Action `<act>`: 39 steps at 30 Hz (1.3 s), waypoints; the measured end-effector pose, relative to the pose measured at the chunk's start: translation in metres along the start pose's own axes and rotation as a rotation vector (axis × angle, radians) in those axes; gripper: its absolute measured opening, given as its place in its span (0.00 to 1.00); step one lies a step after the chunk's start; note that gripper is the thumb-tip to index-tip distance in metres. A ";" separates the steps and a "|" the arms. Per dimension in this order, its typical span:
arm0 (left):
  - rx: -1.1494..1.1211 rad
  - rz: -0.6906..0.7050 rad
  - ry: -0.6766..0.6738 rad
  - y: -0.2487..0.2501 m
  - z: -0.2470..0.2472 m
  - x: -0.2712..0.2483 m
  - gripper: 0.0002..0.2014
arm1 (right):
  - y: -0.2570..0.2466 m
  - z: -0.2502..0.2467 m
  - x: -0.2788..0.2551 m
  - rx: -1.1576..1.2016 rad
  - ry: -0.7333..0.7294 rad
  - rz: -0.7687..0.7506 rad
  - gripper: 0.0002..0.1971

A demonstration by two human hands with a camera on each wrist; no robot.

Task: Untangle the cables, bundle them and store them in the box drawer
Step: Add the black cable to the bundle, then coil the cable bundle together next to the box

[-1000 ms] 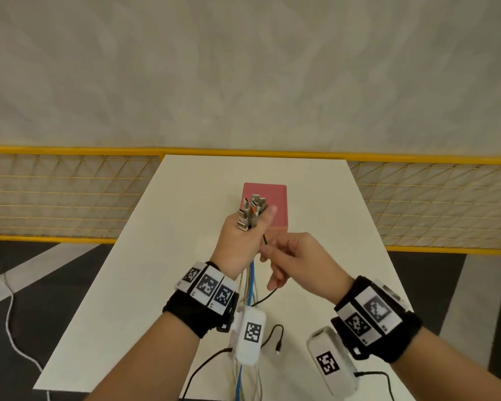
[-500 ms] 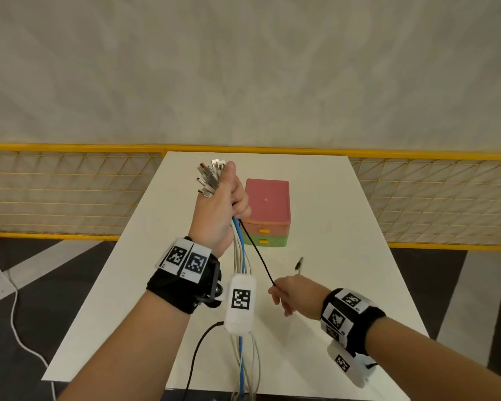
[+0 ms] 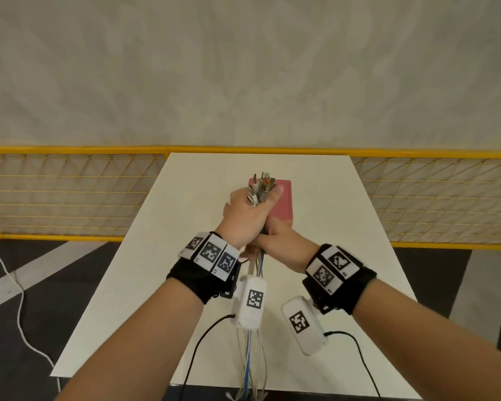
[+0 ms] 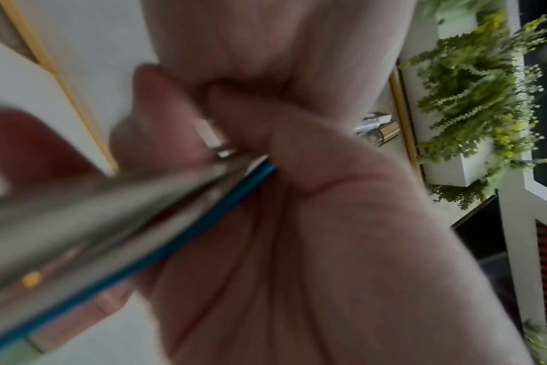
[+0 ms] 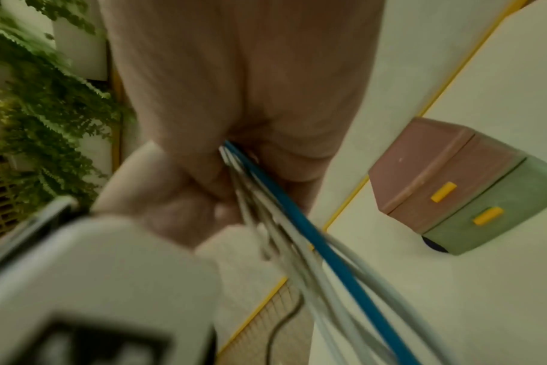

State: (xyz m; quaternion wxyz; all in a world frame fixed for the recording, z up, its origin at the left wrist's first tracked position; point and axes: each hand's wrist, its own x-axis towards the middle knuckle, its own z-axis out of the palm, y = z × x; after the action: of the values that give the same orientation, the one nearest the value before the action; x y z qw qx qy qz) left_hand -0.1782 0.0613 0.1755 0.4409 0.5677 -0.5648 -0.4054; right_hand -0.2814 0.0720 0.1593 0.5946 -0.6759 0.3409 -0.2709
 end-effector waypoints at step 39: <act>0.185 0.265 0.000 0.010 0.002 -0.005 0.20 | -0.076 -0.050 -0.005 -1.010 0.029 -0.039 0.11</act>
State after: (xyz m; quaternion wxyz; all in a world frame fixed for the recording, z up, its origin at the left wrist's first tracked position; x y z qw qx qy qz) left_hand -0.1837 0.0663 0.1847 0.4362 0.5265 -0.6697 -0.2898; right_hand -0.3124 0.0491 0.2422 0.1835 -0.8814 0.4252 -0.0925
